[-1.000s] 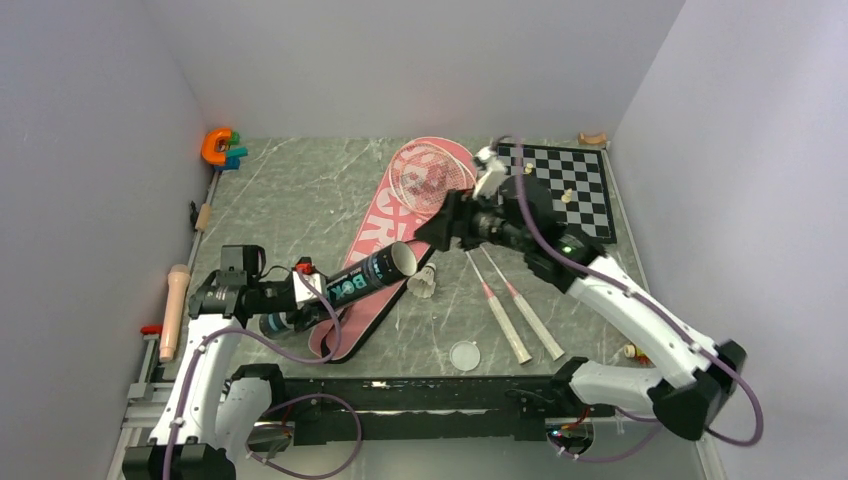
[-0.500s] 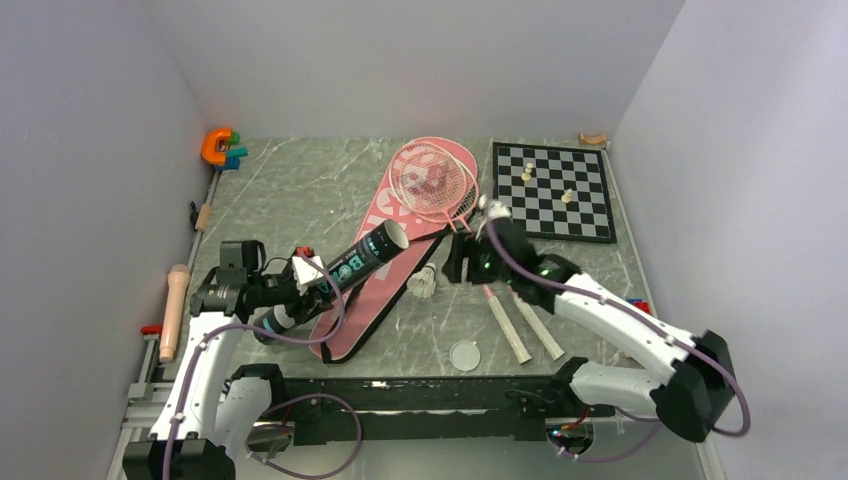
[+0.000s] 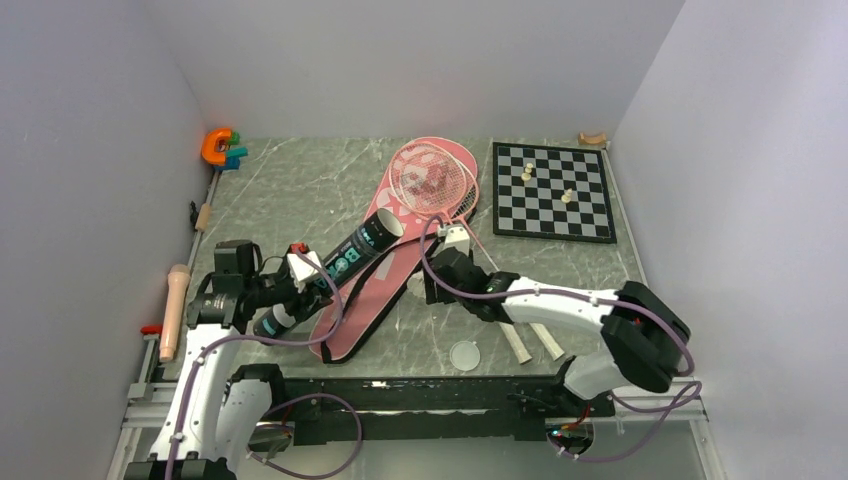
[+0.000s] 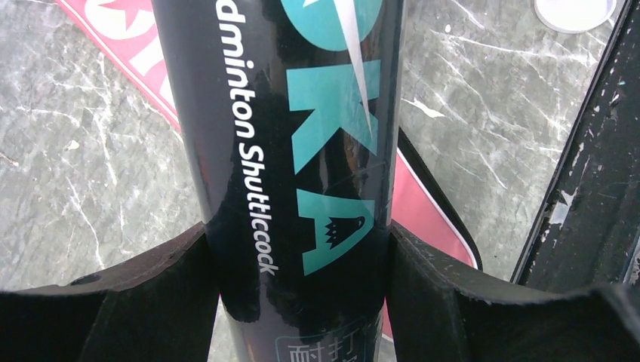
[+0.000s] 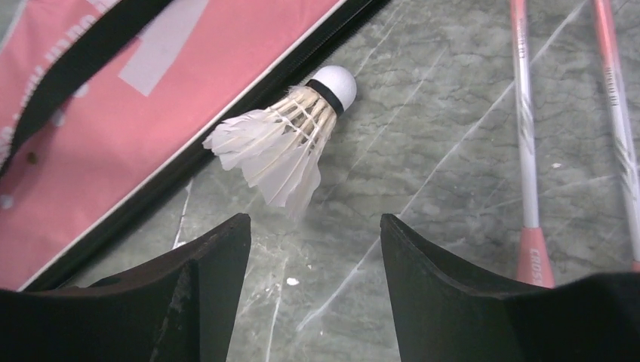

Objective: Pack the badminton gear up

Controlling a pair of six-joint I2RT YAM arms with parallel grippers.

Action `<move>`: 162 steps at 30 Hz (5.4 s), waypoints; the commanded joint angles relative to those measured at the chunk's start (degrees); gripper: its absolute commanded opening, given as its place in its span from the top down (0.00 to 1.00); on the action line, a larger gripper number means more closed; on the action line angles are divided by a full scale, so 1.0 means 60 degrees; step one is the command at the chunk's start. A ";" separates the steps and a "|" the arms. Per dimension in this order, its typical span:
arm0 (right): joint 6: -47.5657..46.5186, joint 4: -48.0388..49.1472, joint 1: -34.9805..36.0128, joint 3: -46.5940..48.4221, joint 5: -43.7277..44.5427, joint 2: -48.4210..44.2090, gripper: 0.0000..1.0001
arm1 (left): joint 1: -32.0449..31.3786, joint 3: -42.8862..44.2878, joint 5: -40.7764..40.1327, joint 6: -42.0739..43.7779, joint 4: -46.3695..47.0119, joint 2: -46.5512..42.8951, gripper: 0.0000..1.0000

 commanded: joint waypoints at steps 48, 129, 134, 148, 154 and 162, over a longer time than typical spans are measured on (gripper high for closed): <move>-0.0824 -0.4037 -0.1024 0.1724 -0.6071 -0.6297 1.00 | 0.0038 0.0790 0.1610 0.6994 -0.3921 0.0070 0.84; -0.0717 -0.2155 -0.1235 0.2524 -0.6668 -0.3239 0.38 | -0.0005 0.0863 0.2576 0.5246 -0.3129 -0.0083 0.83; -0.0907 -0.2323 -0.0946 0.2665 -0.6214 -0.2801 0.40 | -0.0005 0.0976 0.2738 0.5138 -0.3149 -0.0076 0.83; -0.0011 -0.0850 -0.0498 0.2586 -0.5835 -0.2378 0.30 | 0.0002 0.0827 0.2944 0.4674 -0.2844 -0.0034 0.83; -0.0269 -0.2150 -0.1349 0.3356 -0.5702 -0.3625 0.22 | -0.0001 0.0269 0.2530 0.3862 -0.2094 -0.0117 0.83; -0.0525 -0.4472 -0.2096 0.2954 -0.4296 -0.4688 0.18 | 0.0017 0.0216 0.1482 0.2564 -0.1264 0.0132 0.83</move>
